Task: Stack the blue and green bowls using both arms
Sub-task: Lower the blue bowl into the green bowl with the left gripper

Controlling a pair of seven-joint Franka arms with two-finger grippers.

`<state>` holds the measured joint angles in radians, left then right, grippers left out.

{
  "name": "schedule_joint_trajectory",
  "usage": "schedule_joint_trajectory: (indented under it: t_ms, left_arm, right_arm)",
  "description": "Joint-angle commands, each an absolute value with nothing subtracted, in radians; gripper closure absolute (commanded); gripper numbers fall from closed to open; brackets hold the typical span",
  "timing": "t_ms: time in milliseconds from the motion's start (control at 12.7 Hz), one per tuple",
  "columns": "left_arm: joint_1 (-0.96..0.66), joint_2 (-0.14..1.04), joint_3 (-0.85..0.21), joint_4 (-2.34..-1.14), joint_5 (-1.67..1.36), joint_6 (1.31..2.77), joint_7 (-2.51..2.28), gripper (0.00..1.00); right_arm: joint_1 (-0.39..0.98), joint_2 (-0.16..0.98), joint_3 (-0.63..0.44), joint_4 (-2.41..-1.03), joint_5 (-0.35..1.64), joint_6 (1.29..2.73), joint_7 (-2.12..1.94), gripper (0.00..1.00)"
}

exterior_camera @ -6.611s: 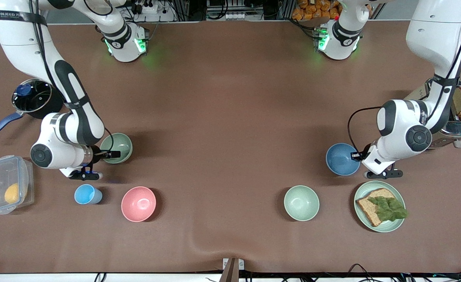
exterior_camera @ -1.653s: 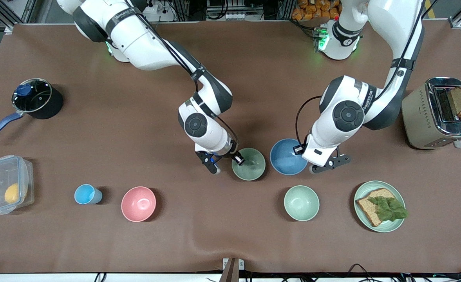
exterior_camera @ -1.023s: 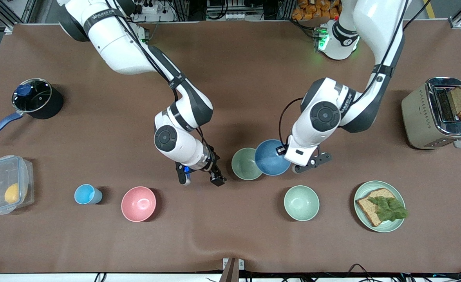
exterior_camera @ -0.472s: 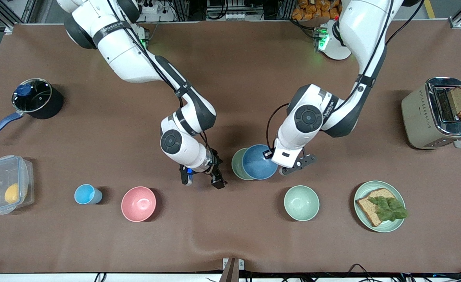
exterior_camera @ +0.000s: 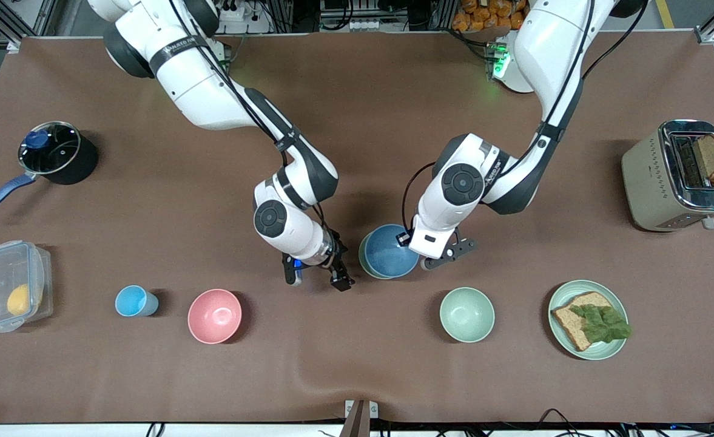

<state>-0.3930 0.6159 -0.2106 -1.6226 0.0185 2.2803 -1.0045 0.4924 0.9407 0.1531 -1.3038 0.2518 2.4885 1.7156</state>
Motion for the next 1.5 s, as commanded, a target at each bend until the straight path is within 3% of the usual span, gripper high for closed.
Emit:
schedule_joint_trajectory:
  t_ms: [0, 1181, 1259, 1417]
  left_arm:
    - [-0.41, 0.644, -0.207, -1.598, 0.0, 2.309, -1.029, 1.0]
    - [-0.425, 0.687, -0.207, -1.598, -0.002, 2.35, -1.034, 0.99]
    - [-0.423, 0.692, -0.207, -1.598, -0.002, 2.358, -1.035, 0.89]
    - [-0.423, 0.695, -0.207, -1.598, -0.017, 2.361, -1.034, 0.44]
  right_arm:
    - [0.497, 0.95, 0.152, -1.298, 0.252, 2.51, 1.738, 0.0]
    - [0.518, 0.962, 0.152, -1.299, 0.25, 2.531, 1.733, 0.0]
    - [0.52, 0.962, 0.152, -1.299, 0.25, 2.53, 1.732, 0.0]
    - [0.518, 0.962, 0.152, -1.299, 0.25, 2.531, 1.73, 0.0]
